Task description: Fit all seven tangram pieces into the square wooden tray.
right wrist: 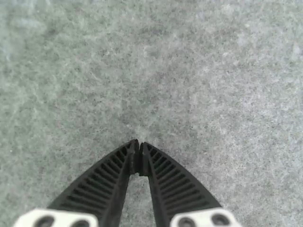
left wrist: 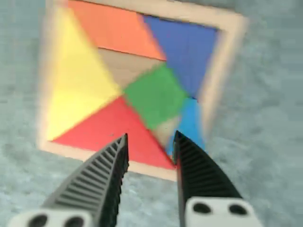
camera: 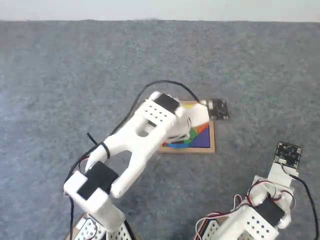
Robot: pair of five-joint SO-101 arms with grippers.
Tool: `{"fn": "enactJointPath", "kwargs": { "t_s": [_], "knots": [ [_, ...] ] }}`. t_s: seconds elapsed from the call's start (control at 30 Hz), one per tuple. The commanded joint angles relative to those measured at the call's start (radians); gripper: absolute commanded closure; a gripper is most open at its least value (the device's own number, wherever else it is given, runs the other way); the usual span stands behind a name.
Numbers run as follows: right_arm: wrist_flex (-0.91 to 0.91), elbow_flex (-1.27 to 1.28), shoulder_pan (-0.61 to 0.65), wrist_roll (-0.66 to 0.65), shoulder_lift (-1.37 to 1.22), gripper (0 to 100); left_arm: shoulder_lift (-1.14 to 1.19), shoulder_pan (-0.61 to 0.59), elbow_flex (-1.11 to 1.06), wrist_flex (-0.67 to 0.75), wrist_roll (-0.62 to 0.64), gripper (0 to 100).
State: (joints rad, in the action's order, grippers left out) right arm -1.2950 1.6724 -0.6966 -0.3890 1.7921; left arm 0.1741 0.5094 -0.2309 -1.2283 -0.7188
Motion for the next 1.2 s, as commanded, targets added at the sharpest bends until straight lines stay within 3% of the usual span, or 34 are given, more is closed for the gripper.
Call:
{"fn": "enactJointPath", "kwargs": {
  "t_s": [0.0, 0.2, 0.47, 0.77, 0.87, 1.17],
  "knots": [
    [-0.007, 0.012, -0.008, 0.008, 0.001, 99.1, -0.115, 0.061, -0.042, -0.071, 0.025, 85],
    [-0.007, 0.012, -0.008, 0.008, 0.001, 99.1, -0.284, 0.084, -0.248, 0.048, 0.023, 85],
    [-0.007, 0.012, -0.008, 0.008, 0.001, 99.1, -0.110, 0.044, -0.286, 0.189, 0.025, 85],
    [-0.007, 0.012, -0.008, 0.008, 0.001, 99.1, -0.009, -0.058, -0.104, 0.203, 0.017, 85],
    [-0.007, 0.012, -0.008, 0.008, 0.001, 99.1, 0.026, -0.097, -0.015, 0.147, -0.011, 85],
    [-0.007, 0.012, -0.008, 0.008, 0.001, 99.1, 0.123, -0.106, 0.179, 0.072, -0.012, 85]
  ]
}}
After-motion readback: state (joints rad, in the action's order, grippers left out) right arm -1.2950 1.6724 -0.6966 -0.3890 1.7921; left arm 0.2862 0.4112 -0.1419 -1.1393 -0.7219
